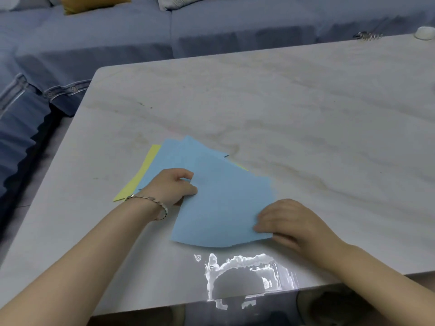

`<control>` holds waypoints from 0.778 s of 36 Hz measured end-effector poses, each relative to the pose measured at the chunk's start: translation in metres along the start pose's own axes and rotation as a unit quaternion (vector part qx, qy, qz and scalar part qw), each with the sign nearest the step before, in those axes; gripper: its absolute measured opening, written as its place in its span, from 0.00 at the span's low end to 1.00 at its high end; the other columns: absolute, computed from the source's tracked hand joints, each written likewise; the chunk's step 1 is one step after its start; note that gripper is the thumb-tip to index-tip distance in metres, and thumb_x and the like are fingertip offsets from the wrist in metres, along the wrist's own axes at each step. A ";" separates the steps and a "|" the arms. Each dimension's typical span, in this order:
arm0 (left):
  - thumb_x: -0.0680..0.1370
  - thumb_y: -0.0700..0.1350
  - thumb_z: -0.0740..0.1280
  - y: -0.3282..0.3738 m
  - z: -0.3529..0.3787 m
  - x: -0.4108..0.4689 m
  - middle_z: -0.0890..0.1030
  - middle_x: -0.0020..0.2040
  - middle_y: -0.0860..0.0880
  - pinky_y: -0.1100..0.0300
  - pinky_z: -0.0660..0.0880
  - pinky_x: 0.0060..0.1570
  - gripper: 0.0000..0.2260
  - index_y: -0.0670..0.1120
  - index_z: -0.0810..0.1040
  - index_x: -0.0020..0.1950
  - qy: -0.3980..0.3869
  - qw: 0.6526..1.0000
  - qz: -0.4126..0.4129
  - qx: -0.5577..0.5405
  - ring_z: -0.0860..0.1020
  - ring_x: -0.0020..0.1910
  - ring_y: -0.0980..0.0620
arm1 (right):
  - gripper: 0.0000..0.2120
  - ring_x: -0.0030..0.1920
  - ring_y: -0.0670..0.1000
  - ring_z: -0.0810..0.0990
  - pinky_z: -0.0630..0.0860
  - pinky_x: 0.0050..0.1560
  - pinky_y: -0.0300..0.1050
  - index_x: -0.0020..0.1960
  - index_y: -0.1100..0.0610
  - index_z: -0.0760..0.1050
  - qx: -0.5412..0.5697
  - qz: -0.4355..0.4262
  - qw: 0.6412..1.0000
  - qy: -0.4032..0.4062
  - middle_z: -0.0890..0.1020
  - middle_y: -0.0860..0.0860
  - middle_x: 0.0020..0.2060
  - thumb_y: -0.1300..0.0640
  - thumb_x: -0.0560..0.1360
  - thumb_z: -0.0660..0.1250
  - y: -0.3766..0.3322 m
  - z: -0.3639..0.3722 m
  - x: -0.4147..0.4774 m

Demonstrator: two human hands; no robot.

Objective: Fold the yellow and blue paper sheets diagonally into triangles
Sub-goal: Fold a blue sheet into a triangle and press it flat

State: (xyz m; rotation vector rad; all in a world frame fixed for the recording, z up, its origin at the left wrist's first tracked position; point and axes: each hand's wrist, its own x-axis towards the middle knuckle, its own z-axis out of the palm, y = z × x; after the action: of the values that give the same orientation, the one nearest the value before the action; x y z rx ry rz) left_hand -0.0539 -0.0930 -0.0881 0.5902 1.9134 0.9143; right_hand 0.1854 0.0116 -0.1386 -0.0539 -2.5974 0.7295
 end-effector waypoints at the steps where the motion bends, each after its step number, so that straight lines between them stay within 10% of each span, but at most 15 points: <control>1: 0.73 0.31 0.64 0.000 0.003 -0.001 0.80 0.40 0.43 0.55 0.77 0.46 0.11 0.46 0.78 0.39 -0.003 1.000 0.018 0.013 0.78 0.39 0.46 | 0.11 0.49 0.47 0.78 0.71 0.53 0.38 0.50 0.51 0.76 0.052 0.030 0.998 0.002 0.82 0.48 0.45 0.49 0.79 0.56 -0.005 0.000 0.005; 9: 0.74 0.33 0.62 0.006 0.027 -0.017 0.76 0.30 0.59 0.74 0.68 0.35 0.16 0.54 0.76 0.36 -0.036 0.975 0.178 0.131 0.72 0.30 0.66 | 0.06 0.57 0.33 0.70 0.60 0.53 0.20 0.32 0.46 0.78 0.183 0.331 0.923 0.074 0.72 0.38 0.57 0.52 0.65 0.74 -0.012 -0.010 0.042; 16: 0.77 0.40 0.61 0.012 0.040 -0.038 0.81 0.37 0.53 0.73 0.69 0.35 0.10 0.51 0.79 0.41 -0.025 0.977 0.193 0.084 0.75 0.33 0.64 | 0.07 0.28 0.39 0.75 0.69 0.30 0.29 0.31 0.55 0.78 0.272 0.367 0.882 0.114 0.80 0.40 0.26 0.58 0.66 0.74 -0.020 -0.009 0.054; 28: 0.68 0.40 0.73 0.000 0.060 -0.039 0.75 0.33 0.56 0.77 0.68 0.33 0.15 0.60 0.75 0.36 0.107 0.974 0.200 0.022 0.72 0.27 0.65 | 0.14 0.31 0.46 0.78 0.74 0.36 0.39 0.41 0.45 0.74 0.265 0.400 0.855 0.197 0.81 0.45 0.29 0.59 0.65 0.75 -0.029 -0.009 0.049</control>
State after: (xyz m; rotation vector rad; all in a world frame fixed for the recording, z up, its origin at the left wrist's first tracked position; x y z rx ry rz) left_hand 0.0171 -0.0997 -0.0862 0.9613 2.0486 1.2331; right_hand 0.1474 -0.0015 -0.0971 -1.0394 -1.8351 1.5044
